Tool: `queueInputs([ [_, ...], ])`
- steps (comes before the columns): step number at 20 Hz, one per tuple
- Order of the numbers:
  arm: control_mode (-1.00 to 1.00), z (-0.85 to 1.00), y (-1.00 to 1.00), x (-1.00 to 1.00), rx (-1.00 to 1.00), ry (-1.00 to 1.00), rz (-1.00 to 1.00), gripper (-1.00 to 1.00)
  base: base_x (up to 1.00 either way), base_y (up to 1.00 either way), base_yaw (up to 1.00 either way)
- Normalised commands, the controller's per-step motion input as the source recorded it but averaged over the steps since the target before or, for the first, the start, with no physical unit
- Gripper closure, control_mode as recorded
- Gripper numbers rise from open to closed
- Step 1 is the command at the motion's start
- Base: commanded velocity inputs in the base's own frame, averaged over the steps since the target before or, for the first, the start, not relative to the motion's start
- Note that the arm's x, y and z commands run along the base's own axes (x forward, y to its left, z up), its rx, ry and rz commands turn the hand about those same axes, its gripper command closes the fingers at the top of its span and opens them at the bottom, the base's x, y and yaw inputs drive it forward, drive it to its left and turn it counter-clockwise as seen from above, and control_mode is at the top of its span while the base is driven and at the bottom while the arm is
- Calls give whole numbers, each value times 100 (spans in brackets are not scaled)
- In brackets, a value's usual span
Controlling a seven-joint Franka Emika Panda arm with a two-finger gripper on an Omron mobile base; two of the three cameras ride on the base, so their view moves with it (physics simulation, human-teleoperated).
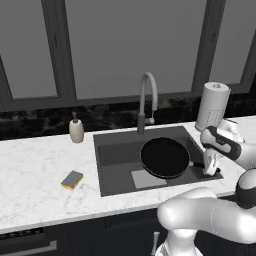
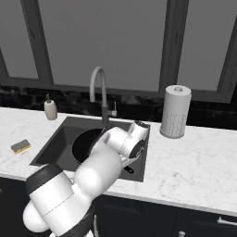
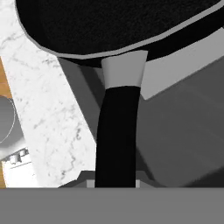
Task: Pick the pan and sponge and place them into the sink. Then turn on the water.
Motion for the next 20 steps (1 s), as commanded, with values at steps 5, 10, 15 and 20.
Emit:
queueInputs([
  [5, -100, 3, 42, 7, -2, 5, 20, 100, 0, 0, 0],
  [10, -100, 0, 16, 8, -2, 12, 0, 100, 0, 0, 0],
  [15, -100, 0, 0, 10, 0, 6, 0, 100, 0, 0, 0],
  [20, -100, -1, 2, 9, -2, 1, 0, 100, 0, 0, 0],
])
